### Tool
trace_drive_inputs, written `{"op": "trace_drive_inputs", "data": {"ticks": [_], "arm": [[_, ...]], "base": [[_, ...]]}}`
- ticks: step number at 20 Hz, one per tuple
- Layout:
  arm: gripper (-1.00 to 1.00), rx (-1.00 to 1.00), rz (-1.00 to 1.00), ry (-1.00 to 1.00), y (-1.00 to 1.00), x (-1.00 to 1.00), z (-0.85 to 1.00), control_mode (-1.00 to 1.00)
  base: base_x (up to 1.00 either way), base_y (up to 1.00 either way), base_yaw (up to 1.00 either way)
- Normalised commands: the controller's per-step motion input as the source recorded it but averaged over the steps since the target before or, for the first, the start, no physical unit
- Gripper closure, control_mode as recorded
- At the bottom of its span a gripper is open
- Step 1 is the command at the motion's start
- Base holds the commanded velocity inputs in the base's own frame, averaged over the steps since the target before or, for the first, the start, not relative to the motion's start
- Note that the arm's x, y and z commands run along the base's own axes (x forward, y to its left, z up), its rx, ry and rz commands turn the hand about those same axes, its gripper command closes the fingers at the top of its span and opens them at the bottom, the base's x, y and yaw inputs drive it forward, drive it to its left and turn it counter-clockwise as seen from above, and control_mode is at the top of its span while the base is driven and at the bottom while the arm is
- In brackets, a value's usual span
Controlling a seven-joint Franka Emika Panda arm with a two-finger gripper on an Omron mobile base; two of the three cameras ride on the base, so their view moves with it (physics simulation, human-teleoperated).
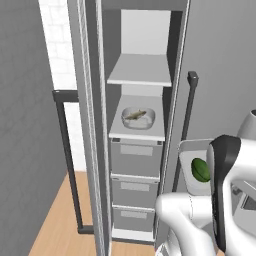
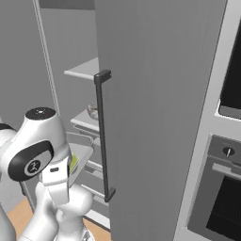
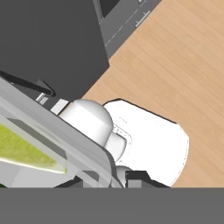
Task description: Take the meat container that has the fish and place it on the second highest rack of the freezer. Then take the vegetable container that has the lemon wedge and avocado and place it on the highest rack of the freezer.
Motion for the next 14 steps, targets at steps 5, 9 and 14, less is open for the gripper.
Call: {"op": "trace_drive_inputs", "data": {"ticks": [5,9,14], "arm": [[1.0,0.0,0.0,0.0,0.0,0.0,0.0,1.0],[1.0,0.0,0.02,-0.09,0.0,-0.05,0.13,-1.0],[1.0,0.0,0.09,-0.31,0.26,0.01,0.7,-1.0]], "base": [[0.04,0.04,0.02],[-0.01,0.03,0.06],[0.0,0.0,0.0]]}}
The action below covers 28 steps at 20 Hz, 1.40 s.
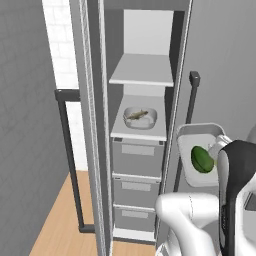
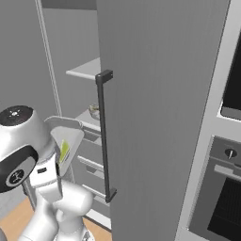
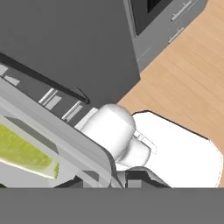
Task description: Take the meat container that has the fish and place it on the second highest rack of the freezer. Then take the vegetable container that has the lemon wedge and avocado and place it on the highest rack of the freezer.
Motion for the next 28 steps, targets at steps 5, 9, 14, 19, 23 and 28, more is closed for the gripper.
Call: {"op": "trace_drive_inputs", "data": {"ticks": [5,9,14,19,23,28], "arm": [[1.0,0.0,0.02,-0.14,0.43,0.86,0.85,-1.0],[1.0,0.02,0.0,-0.01,0.02,1.0,0.82,-1.0],[1.0,0.11,0.0,0.0,0.16,0.95,0.39,-1.0],[1.0,0.02,-0.04,-0.09,0.23,0.9,0.18,-1.0],[1.0,0.03,-0.04,-0.01,0.01,0.55,0.39,-1.0],[1.0,0.0,0.0,-0.15,0.05,0.11,0.0,-1.0]], "base": [[0.0,0.0,0.0],[0.0,0.0,0.0],[0.0,0.0,0.0],[0.0,0.0,0.0],[0.0,0.0,0.0],[0.0,0.0,0.0]]}}
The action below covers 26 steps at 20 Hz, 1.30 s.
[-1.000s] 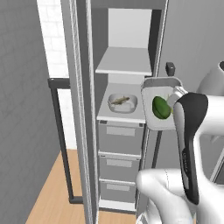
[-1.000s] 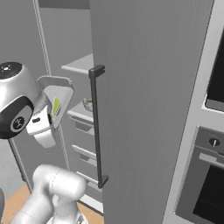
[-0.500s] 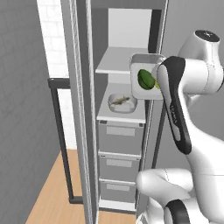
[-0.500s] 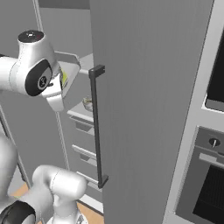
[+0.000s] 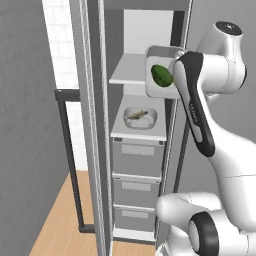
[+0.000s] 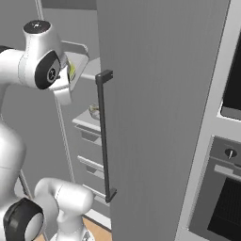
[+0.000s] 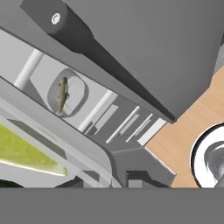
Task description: Take the meat container that has the fish and place it on the second highest rack of the freezer. Then take the vegetable container that has the lemon wedge and avocado and place it on the highest rack of the freezer.
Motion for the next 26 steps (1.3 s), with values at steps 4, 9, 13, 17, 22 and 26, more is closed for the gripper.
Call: {"op": "trace_drive_inputs", "data": {"ticks": [4,9,13,17,22,26], "arm": [[1.0,0.0,0.0,-0.19,0.14,0.02,0.09,-1.0],[1.0,0.0,-0.01,-0.13,0.07,0.33,0.03,-1.0],[1.0,0.0,-0.01,-0.02,0.0,0.71,0.0,-1.0],[1.0,-0.01,-0.03,0.0,0.0,0.88,0.0,-1.0],[1.0,-0.03,0.0,0.08,0.0,0.65,-0.02,-1.0],[1.0,-0.03,0.0,0.04,0.0,0.74,0.0,-1.0]], "base": [[0.0,0.0,0.0],[0.0,0.0,0.0],[0.0,0.0,0.0],[0.0,0.0,0.0],[0.0,0.0,0.0],[0.0,0.0,0.0]]}}
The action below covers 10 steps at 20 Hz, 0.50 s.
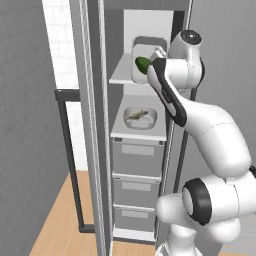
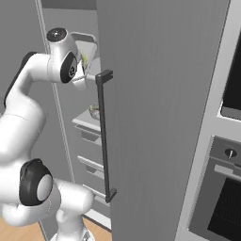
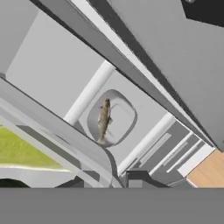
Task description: Take the meat container that has the fish and place it on the second highest rack of the freezer. Then take the vegetable container that has the lemon wedge and avocado and place it on the highest rack of the freezer.
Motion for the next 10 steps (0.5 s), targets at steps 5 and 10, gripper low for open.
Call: {"op": "trace_drive_inputs", "data": {"ticks": [5,10], "arm": [[1.0,-0.06,-0.05,0.06,0.0,0.65,-0.02,-1.0],[1.0,-0.03,-0.14,0.12,0.0,0.6,-0.12,-1.0]], "base": [[0.0,0.0,0.0],[0.0,0.0,0.0]]}}
